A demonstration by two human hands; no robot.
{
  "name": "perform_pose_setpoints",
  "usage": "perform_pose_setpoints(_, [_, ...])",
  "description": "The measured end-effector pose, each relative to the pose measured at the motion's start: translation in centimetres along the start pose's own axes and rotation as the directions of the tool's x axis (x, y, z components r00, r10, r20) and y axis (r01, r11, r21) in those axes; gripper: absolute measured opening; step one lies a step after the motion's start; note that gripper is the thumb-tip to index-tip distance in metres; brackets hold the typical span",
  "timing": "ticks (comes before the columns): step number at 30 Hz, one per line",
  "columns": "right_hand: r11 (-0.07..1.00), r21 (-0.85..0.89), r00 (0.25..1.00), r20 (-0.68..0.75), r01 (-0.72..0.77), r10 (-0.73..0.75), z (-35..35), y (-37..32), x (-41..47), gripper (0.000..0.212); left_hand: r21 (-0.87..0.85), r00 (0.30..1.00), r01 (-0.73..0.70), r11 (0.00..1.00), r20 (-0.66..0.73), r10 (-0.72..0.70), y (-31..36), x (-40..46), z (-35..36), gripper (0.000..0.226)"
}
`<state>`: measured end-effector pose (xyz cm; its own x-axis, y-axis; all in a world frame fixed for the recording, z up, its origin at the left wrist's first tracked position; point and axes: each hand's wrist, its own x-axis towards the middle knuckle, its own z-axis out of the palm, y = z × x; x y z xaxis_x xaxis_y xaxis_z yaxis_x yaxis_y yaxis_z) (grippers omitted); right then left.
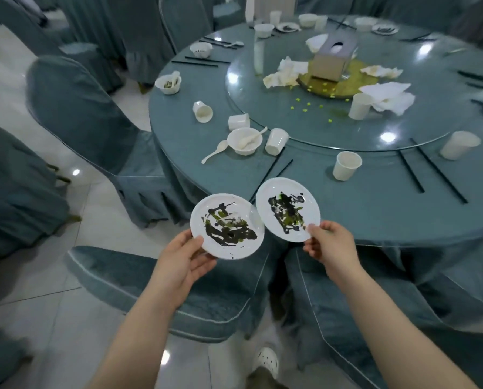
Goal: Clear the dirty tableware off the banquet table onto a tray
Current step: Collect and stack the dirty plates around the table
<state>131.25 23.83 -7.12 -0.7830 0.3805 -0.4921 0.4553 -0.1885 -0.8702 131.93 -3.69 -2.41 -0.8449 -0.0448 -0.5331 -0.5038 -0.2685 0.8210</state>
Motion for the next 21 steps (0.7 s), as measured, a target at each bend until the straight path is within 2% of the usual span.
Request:
perform_pose_setpoints(4, [0.993, -0.043, 0.993, 0.050, 0.110, -0.108, -0.1, 0.8, -7.0, 0.006, 0.043, 0.995, -0.028, 0.999, 0.095, 0.024, -1.5, -4.6, -0.3, 0.017])
perform_pose_setpoints(7, [0.982, -0.045, 0.983, 0.018, 0.186, -0.185, -1.1, 1.9, -11.5, 0.006, 0.066, 0.980, -0.045, 0.997, 0.199, 0.031, -2.7, -7.4, -0.2, 0.017])
perform_pose_setpoints(12, [0.985, 0.018, 0.985, 0.001, 0.174, -0.174, -5.3, 4.0, -18.5, 0.016, 0.096, 0.934, -0.010, 0.995, 0.358, -0.025, -5.8, -12.3, 1.9, 0.015])
perform_pose_setpoints(21, [0.979, -0.042, 0.943, -0.266, 0.198, -0.202, -19.1, 4.0, -24.2, 0.009, 0.264, 0.734, -0.056, 0.963, 0.665, -0.140, -9.0, -18.8, 12.3, 0.021])
